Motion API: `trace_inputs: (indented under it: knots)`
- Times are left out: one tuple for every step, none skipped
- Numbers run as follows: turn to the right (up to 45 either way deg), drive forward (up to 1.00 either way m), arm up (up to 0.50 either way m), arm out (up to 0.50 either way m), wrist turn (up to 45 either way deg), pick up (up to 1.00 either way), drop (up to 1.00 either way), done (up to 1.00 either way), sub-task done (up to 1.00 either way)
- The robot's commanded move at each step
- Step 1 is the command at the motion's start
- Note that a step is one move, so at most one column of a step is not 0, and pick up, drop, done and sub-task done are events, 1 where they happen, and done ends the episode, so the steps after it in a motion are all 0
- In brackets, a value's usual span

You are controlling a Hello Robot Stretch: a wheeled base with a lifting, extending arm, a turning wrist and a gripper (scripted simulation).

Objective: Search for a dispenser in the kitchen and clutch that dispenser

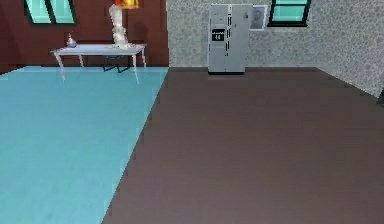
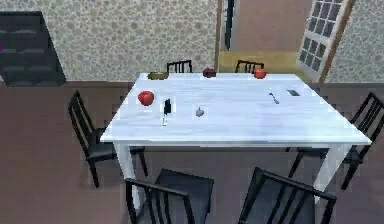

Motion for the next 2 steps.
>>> trace_inputs:
  knots:
    - [0.0, 0.45, 0.0, 0.0, 0.0, 0.0, 0.0, 0.0, 0.0]
    - [45.0, 0.0, 0.0, 0.0, 0.0, 0.0, 0.0, 0.0, 0.0]
